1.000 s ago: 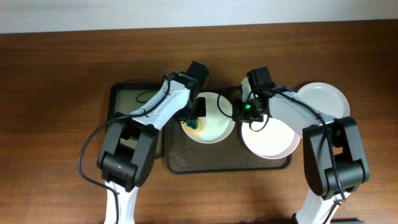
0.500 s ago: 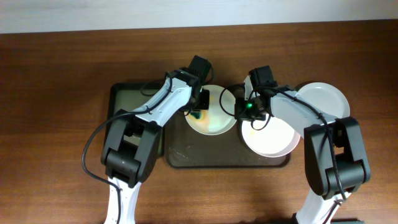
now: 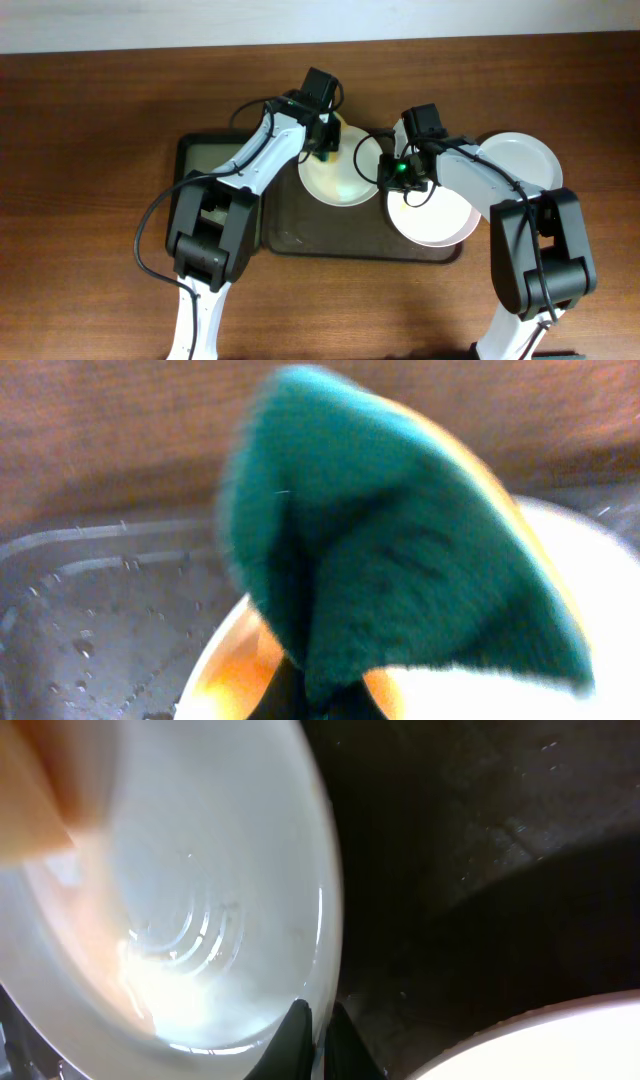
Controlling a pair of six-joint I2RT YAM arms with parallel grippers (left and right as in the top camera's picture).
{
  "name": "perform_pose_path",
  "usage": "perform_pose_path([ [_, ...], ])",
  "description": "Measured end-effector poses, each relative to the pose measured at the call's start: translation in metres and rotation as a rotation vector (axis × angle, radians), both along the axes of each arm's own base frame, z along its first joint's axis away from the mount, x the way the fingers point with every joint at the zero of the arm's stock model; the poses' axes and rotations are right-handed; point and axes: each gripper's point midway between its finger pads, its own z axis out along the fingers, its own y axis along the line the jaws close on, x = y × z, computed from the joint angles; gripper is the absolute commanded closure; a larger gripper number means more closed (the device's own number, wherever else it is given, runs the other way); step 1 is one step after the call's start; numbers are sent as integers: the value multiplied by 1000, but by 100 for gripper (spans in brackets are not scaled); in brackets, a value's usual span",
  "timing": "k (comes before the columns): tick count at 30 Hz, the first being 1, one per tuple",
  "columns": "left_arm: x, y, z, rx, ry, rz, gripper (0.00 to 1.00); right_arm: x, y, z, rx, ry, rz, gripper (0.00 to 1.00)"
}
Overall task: Clean dirty plates on tray and stack at the side
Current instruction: 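Scrub inside the tilted white bowl with the sponge in the left gripper, then return the sponge to the black tray, release it, retract left arm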
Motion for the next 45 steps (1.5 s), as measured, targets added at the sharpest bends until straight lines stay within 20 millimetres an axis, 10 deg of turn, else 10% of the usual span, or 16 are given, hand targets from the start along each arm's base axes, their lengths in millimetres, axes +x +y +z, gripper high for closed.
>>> perform_pose_path([
  [8,12,-1,25,-30,-45,6,100,-4,1,-1,-1,9,27,96],
  [22,-69,36,22,88,277,-3,100,-5,1,-1,-2,7,32,96],
  [31,-95,152,144,168,185,211,100,-5,2,-1,-2,7,33,96],
  [45,-104,209,51,288,264,345,100,-2,2,0,0,-3,33,96],
])
